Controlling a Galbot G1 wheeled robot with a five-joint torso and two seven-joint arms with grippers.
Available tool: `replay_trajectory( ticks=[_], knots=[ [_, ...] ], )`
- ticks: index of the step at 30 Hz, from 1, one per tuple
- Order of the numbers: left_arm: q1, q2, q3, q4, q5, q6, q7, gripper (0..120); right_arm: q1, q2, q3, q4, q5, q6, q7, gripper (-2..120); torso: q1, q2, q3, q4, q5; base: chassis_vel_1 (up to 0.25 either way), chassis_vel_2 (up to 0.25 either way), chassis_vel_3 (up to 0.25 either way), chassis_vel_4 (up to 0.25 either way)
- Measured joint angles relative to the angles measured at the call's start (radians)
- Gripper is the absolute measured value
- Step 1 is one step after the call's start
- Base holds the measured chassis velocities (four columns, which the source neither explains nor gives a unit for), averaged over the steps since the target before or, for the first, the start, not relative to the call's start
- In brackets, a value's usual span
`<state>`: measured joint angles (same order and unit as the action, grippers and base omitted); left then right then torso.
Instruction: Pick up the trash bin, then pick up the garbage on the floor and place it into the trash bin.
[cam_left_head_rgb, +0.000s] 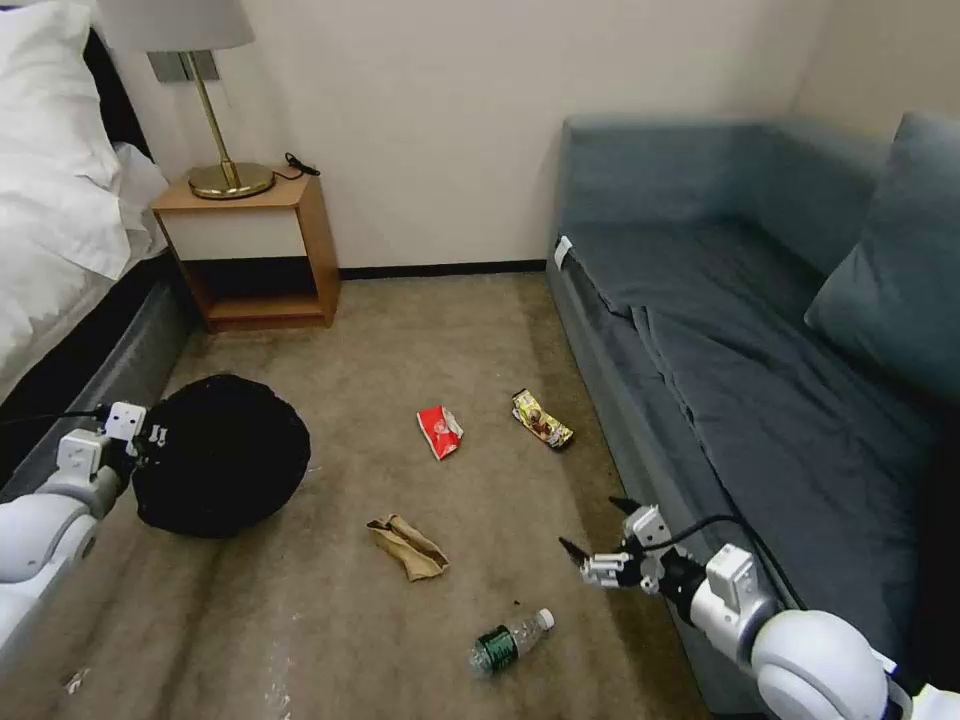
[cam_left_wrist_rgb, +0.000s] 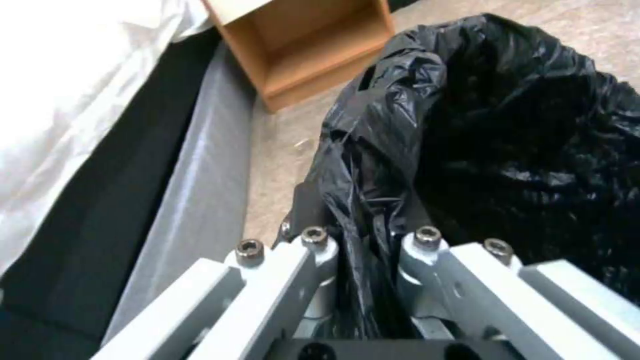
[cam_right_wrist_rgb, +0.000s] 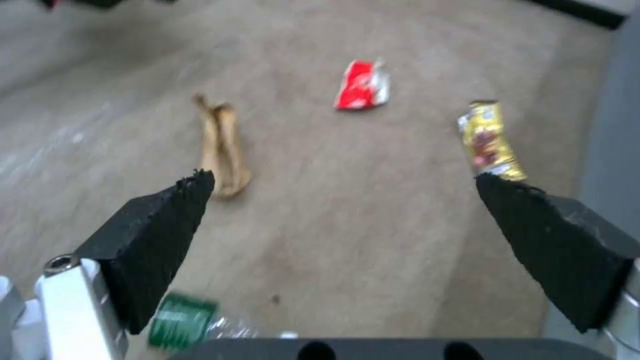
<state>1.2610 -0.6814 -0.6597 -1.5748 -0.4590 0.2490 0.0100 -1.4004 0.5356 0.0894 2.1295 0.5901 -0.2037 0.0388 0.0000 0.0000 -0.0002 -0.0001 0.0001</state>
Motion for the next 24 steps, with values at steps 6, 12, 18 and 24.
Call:
replay_trajectory(
  ticks=[6,12,18,24],
  knots=[
    [0.065,-0.026,-0.114,-0.010,0.008,-0.006,0.020,7,0.113,-0.003,-0.194,-0.095,-0.042,-0.026,-0.068,100,0.000,0.000,0.000,0.0004,-0.0003,0.000,0.000,0.000,0.000],
    [0.084,-0.017,-0.167,-0.026,-0.002,-0.003,0.030,7,0.255,0.003,-0.360,-0.221,-0.084,-0.037,-0.127,100,0.000,0.000,0.000,-0.0001,-0.0003,0.000,0.000,0.000,0.000],
    [0.129,-0.016,-0.202,-0.045,-0.003,-0.003,0.038,7,0.357,0.057,-0.486,-0.289,-0.123,-0.046,-0.150,100,0.000,0.000,0.000,-0.0001,-0.0002,0.000,0.000,0.000,0.000],
    [0.190,-0.031,-0.241,-0.070,-0.003,-0.008,0.049,7,0.428,0.137,-0.586,-0.374,-0.152,-0.021,-0.165,100,0.000,0.000,0.000,0.0002,-0.0002,0.000,0.000,0.000,0.000]
  ],
)
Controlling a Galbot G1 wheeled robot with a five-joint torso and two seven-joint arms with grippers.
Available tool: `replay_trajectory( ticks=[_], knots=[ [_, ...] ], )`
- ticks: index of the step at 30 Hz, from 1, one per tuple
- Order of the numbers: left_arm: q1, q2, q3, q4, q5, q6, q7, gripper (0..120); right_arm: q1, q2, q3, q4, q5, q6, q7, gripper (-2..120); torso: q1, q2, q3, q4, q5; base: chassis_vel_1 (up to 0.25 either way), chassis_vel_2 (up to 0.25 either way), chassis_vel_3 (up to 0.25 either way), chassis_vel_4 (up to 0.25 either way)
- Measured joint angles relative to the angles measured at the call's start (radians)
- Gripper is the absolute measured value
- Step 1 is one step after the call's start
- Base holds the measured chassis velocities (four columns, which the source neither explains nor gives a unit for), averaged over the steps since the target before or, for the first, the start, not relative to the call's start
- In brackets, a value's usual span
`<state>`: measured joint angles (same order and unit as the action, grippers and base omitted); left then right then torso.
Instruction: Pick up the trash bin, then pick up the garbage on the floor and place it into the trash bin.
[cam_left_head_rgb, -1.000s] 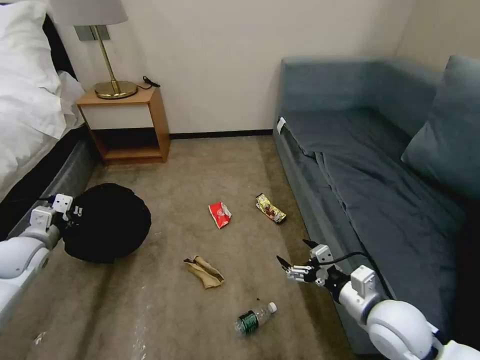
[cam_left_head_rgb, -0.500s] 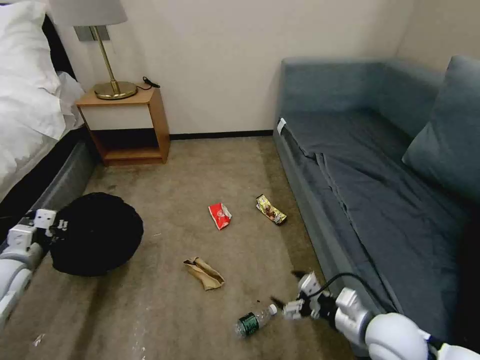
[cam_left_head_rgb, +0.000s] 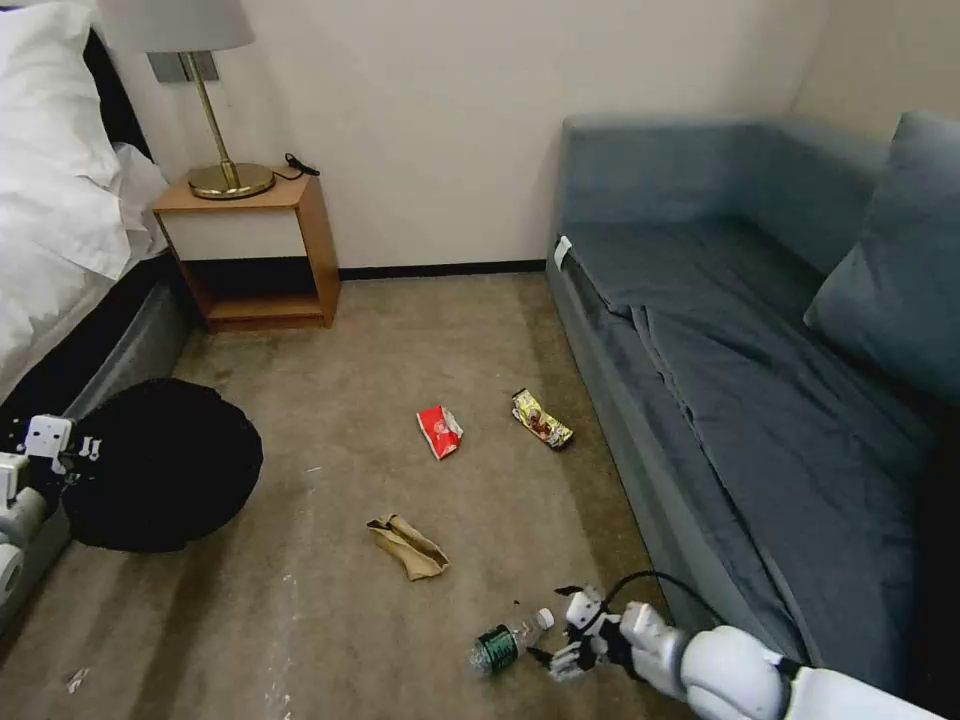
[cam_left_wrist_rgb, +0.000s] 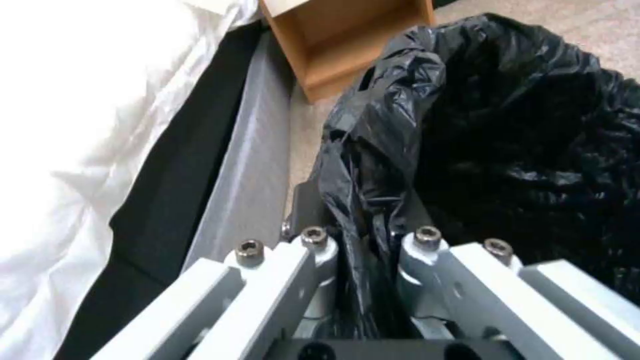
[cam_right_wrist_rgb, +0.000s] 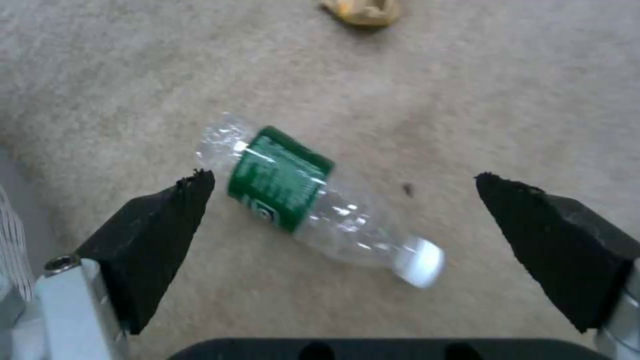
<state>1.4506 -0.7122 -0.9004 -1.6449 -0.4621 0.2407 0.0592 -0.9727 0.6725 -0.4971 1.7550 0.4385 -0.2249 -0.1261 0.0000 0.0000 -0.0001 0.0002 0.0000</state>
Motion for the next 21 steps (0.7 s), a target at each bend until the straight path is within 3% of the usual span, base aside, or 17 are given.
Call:
replay_trajectory(
  ticks=[12,21],
  knots=[
    [0.049,-0.014,-0.040,-0.016,0.001,-0.011,0.013,7,0.042,0.081,-0.085,-0.090,-0.035,0.040,-0.037,100,0.000,0.000,0.000,-0.0003,-0.0001,0.000,0.000,0.000,0.000],
    [0.119,-0.024,-0.108,-0.049,-0.010,-0.026,0.030,7,0.075,0.173,-0.127,-0.265,-0.102,0.110,-0.067,100,0.000,0.000,0.000,-0.0003,0.0000,0.000,0.000,0.000,0.000]
  ],
)
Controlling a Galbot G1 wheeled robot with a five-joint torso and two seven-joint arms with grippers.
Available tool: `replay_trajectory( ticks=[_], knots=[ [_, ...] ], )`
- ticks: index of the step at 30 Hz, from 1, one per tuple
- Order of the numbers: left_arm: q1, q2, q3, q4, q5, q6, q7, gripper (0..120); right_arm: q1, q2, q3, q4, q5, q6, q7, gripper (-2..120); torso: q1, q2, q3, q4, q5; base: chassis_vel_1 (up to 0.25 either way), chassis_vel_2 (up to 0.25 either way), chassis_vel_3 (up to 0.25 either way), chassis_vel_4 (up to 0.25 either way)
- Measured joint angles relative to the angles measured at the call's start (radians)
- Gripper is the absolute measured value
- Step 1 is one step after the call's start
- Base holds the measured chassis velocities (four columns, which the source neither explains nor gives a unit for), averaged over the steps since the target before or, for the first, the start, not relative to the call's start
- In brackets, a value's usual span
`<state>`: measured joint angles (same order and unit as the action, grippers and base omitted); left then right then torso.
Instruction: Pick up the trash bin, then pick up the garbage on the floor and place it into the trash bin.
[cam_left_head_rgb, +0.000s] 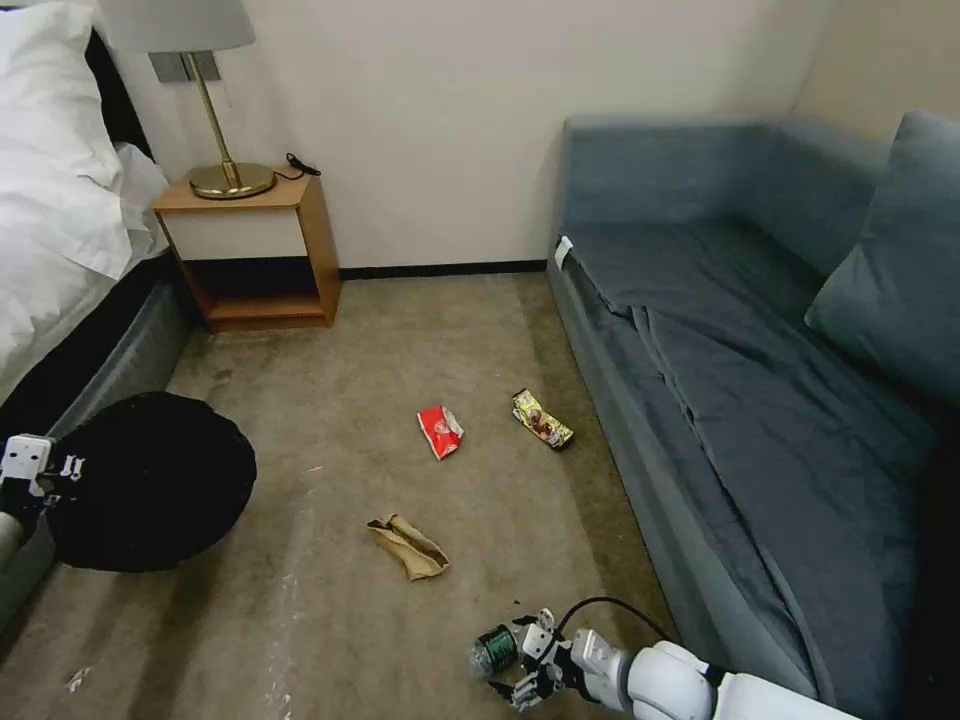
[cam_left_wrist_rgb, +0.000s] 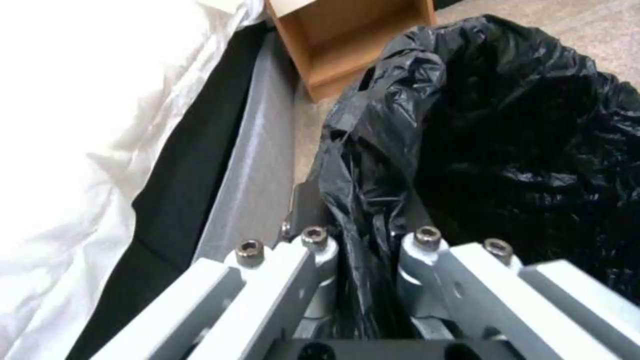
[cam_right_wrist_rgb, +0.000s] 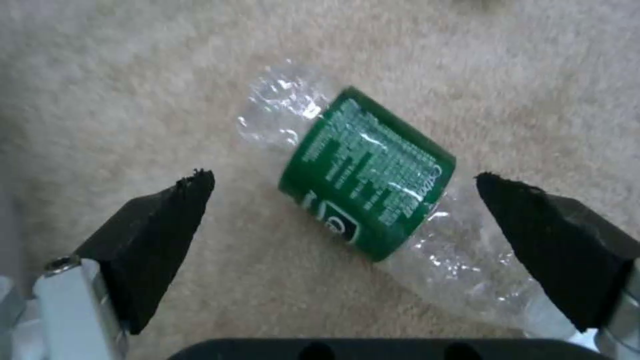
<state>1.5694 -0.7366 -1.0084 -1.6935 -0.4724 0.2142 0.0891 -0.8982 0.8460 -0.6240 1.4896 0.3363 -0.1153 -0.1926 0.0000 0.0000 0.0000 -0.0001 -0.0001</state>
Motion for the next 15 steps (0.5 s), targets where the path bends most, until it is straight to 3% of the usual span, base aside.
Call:
replay_trajectory(
  ticks=[15],
  knots=[
    [0.077,-0.026,-0.060,-0.002,-0.003,-0.032,0.016,7,0.061,0.099,-0.045,-0.209,-0.039,0.085,-0.018,100,0.000,0.000,0.000,0.0001,0.0000,0.000,0.000,0.000,0.000]
  ],
)
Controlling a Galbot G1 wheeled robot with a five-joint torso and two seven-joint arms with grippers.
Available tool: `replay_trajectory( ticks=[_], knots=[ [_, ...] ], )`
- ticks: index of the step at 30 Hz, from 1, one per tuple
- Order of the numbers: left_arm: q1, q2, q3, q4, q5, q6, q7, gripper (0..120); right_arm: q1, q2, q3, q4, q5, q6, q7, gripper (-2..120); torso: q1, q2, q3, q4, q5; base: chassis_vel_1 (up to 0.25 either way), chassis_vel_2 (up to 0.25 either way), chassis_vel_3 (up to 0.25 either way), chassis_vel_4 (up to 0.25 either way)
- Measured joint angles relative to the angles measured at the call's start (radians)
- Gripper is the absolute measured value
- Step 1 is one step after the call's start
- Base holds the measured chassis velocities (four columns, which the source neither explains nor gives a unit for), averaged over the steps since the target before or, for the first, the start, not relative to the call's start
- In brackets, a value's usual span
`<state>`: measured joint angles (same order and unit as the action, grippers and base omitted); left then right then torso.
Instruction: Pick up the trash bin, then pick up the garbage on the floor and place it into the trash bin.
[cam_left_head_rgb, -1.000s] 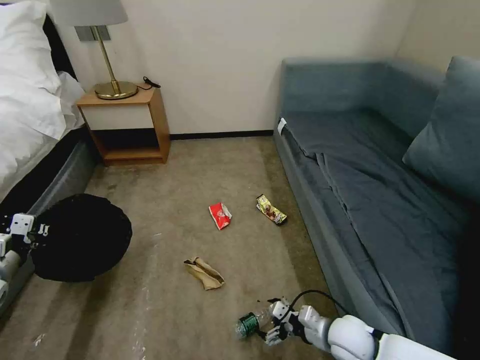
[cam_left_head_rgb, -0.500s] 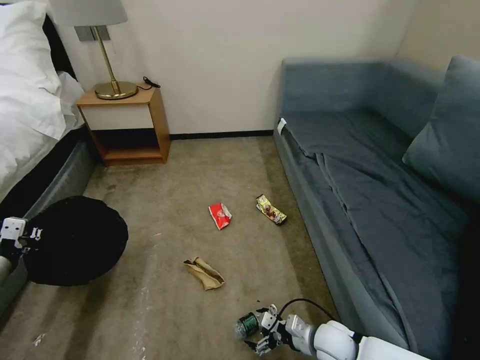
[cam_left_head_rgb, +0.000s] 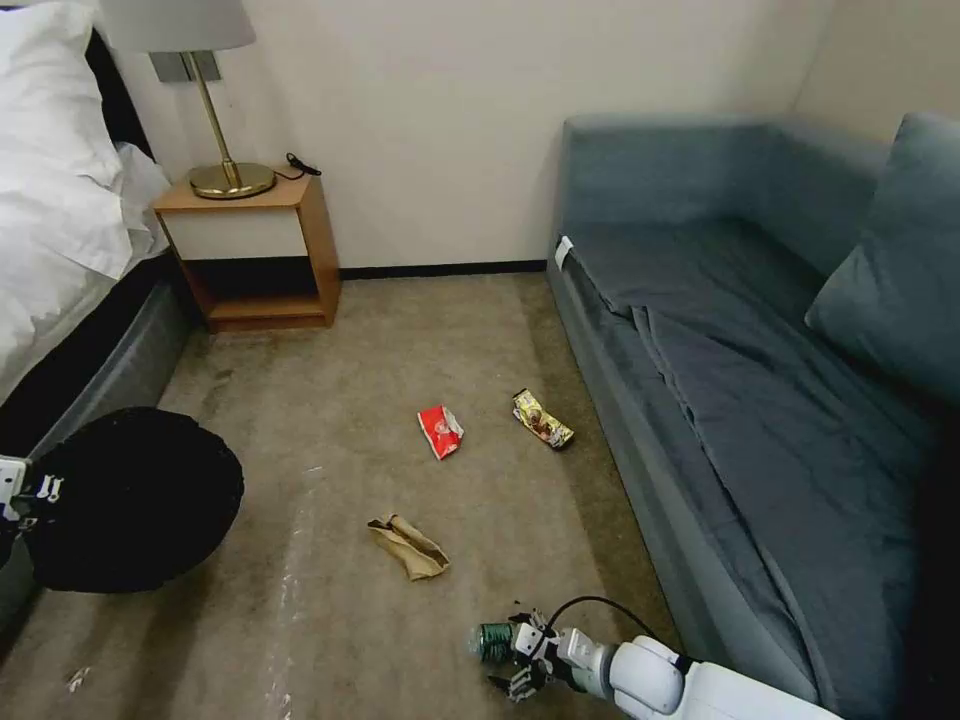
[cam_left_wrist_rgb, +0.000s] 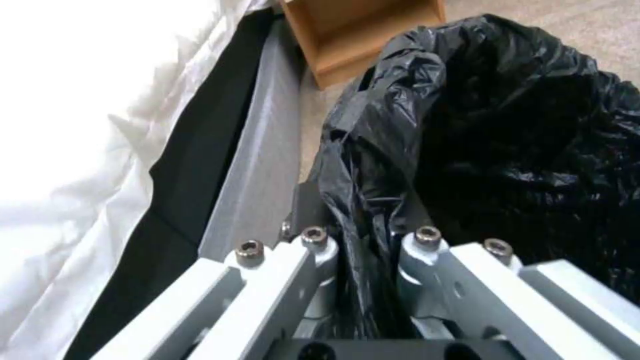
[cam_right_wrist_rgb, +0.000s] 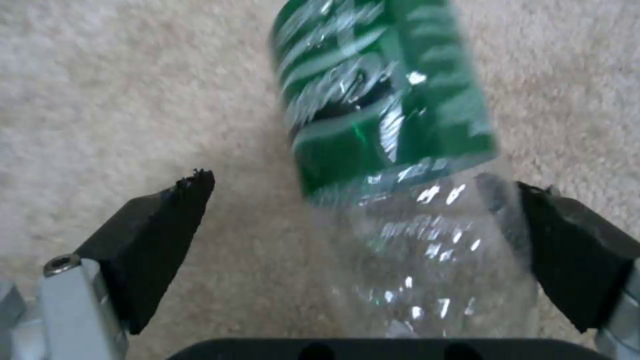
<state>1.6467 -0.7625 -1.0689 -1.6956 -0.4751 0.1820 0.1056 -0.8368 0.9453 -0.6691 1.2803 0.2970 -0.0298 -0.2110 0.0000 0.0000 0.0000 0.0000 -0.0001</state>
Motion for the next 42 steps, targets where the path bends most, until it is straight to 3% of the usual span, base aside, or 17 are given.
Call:
replay_trajectory(
  ticks=[11,22,26,28,31,36,42],
  knots=[
    [0.003,-0.013,0.000,0.011,0.000,-0.005,0.001,7,0.022,0.042,-0.003,-0.103,-0.007,0.065,-0.024,97,0.000,0.000,0.000,-0.0004,0.0000,0.000,0.000,0.000,0.000],
    [0.038,-0.043,-0.028,-0.007,0.006,-0.010,0.004,7,0.026,0.038,0.005,-0.098,0.015,0.080,-0.040,61,0.000,0.000,0.000,0.0001,0.0003,0.000,0.000,0.000,0.000],
    [0.045,-0.047,-0.032,-0.010,0.008,-0.011,0.005,7,0.024,0.037,0.007,-0.096,0.015,0.081,-0.040,53,0.000,0.000,0.000,0.0000,0.0002,0.000,0.000,0.000,0.000],
    [0.059,-0.054,-0.041,-0.014,0.011,-0.014,0.007,7,0.015,0.034,0.016,-0.089,0.014,0.082,-0.039,41,0.000,0.000,0.000,0.0001,0.0002,0.000,0.000,0.000,0.000],
    [0.067,-0.059,-0.046,-0.012,0.014,-0.025,0.008,7,0.000,0.032,0.032,-0.080,0.013,0.084,-0.039,33,0.000,0.000,0.000,0.0001,0.0001,0.000,0.000,0.000,0.000],
    [0.067,-0.065,-0.047,-0.007,0.017,-0.032,0.008,7,-0.028,0.024,0.065,-0.047,0.011,0.089,-0.042,25,0.000,0.000,0.000,-0.0002,0.0001,0.000,0.000,0.000,0.000],
    [0.064,-0.076,-0.033,-0.020,0.026,-0.032,0.008,7,-0.036,0.002,0.128,0.052,0.008,0.100,-0.045,24,0.000,0.000,0.000,-0.0001,0.0001,0.000,0.000,0.000,0.000]
  ],
)
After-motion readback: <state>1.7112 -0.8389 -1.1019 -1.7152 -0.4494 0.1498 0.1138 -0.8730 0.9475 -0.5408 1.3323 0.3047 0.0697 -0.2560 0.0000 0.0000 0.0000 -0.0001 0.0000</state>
